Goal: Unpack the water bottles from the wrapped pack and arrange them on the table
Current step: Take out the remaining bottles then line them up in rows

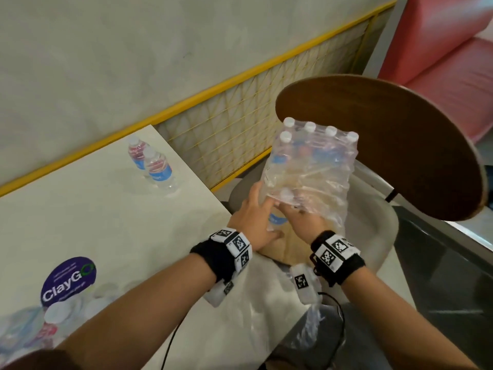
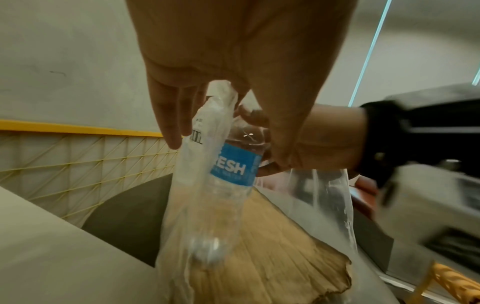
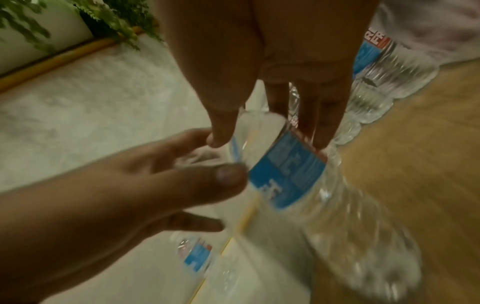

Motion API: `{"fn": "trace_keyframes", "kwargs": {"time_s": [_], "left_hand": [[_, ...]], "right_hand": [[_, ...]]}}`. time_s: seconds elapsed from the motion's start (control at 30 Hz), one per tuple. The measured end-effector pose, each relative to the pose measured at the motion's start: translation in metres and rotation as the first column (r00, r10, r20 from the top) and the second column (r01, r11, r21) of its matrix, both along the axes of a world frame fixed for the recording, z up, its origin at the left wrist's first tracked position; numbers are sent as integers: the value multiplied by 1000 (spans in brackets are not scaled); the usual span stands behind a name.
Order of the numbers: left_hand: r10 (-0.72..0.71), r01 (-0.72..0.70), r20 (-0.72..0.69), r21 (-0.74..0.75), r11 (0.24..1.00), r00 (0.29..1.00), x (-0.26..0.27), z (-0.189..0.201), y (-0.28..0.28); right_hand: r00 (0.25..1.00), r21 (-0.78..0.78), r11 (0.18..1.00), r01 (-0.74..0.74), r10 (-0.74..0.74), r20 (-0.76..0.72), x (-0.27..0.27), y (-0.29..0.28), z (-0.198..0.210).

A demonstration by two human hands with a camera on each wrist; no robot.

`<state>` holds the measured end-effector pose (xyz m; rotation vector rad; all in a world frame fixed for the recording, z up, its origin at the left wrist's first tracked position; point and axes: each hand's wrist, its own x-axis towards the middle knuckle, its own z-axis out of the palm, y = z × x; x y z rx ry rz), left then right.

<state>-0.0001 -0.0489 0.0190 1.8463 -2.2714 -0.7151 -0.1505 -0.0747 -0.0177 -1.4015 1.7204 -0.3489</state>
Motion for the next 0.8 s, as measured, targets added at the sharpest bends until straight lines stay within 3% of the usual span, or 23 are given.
{"fn": "trace_keyframes", "kwargs": {"time_s": [0.03, 0.1, 0.2, 0.27, 0.3, 0.37, 0.47, 0.53, 0.73, 0.77, 0.8], "left_hand": [[13, -12, -27, 35, 999, 1000, -2, -3, -3], [0, 9, -69, 125, 992, 998, -5, -7, -8], [22, 4, -137, 188, 982, 990, -8, -10, -9], [64, -40, -135, 172, 984, 989, -9, -10, -8], [76, -58, -120, 154, 986, 990, -8, -10, -7], [88, -69, -120, 149, 986, 989, -3, -10, -8], [63, -35, -139, 193, 981, 988, 7, -10, -9], [55, -27, -136, 199, 980, 989, 13, -9, -8], [57, -33, -139, 169, 985, 989, 21, -13, -3], [51, -30, -127, 168, 985, 991, 21, -14, -3], [48, -27, -118, 169, 985, 992, 20, -15, -3]], "right_hand": [[995, -73, 996, -54, 59, 79, 2, 12, 10], [936, -69, 971, -228, 238, 260, 0, 20, 21], [853, 98, 965, -243, 164, 496, -7, 2, 21], [908, 145, 982, -119, 48, 417, -11, -19, 16], [952, 181, 982, -47, -11, 305, -14, -29, 13], [1000, 179, 984, -7, 5, 8, -16, -48, 19], [927, 149, 983, -104, 150, -343, -17, -80, 26], [877, 21, 976, -218, 205, -434, -10, -88, 33], [779, 61, 942, -330, 308, -546, -8, -98, 6], [693, 68, 917, -392, 344, -634, -6, -105, 5], [741, 4, 918, -396, 322, -589, -2, -107, 4]]}}
